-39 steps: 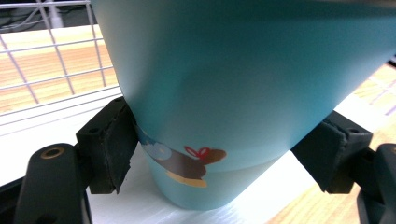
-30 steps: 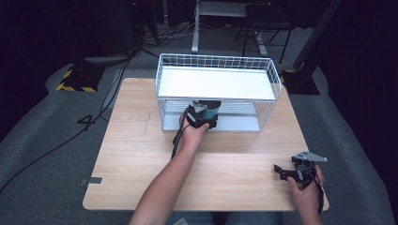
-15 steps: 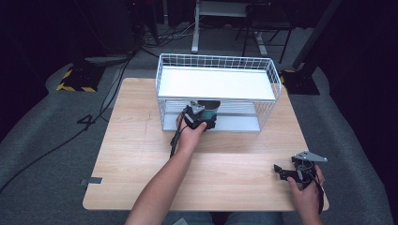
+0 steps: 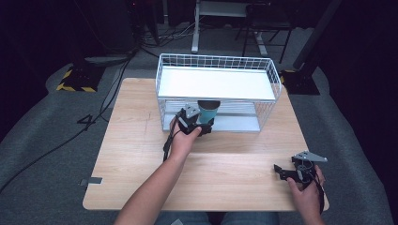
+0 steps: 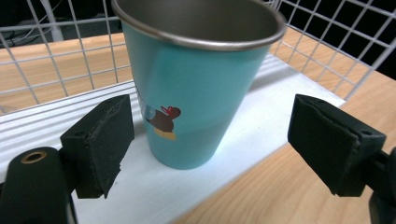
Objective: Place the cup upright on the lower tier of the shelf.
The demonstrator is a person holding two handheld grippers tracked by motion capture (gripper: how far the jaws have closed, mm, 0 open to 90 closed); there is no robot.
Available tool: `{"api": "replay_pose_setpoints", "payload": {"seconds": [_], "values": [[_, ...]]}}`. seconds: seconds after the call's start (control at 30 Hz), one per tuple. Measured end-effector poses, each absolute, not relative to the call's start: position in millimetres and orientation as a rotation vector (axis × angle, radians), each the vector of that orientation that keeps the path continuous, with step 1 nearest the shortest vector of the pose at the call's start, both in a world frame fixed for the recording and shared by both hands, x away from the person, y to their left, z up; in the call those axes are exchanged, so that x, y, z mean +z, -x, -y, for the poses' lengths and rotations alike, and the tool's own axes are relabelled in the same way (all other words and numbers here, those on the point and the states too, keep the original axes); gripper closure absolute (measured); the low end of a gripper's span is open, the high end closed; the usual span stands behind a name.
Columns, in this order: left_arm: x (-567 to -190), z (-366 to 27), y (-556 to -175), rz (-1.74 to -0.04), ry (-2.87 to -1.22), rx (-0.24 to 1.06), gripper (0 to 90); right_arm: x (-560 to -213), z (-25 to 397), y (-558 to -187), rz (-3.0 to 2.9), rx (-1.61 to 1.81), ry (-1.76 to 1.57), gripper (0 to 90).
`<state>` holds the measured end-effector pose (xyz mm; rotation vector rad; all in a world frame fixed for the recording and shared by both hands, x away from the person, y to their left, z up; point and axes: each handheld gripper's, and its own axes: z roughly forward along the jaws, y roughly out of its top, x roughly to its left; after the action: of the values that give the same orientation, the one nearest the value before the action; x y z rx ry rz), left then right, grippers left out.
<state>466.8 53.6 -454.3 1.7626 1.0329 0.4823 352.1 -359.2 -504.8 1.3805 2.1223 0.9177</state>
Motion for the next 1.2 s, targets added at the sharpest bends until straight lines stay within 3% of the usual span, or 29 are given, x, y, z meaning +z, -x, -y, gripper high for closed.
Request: {"api": "replay_pose_setpoints", "payload": {"seconds": [0.67,1.2], "values": [[-421.7,-98.7,-406.7,-0.939,-1.814,0.49,15.7,-504.8,359.3,-352.0,-2.122,0.919,-1.38,11.8],[-416.4,-142.6,-364.0,-0.946,-1.886,0.495,16.7,-504.8,359.0,-351.9,-2.136,0.93,-1.37,12.4]]}}
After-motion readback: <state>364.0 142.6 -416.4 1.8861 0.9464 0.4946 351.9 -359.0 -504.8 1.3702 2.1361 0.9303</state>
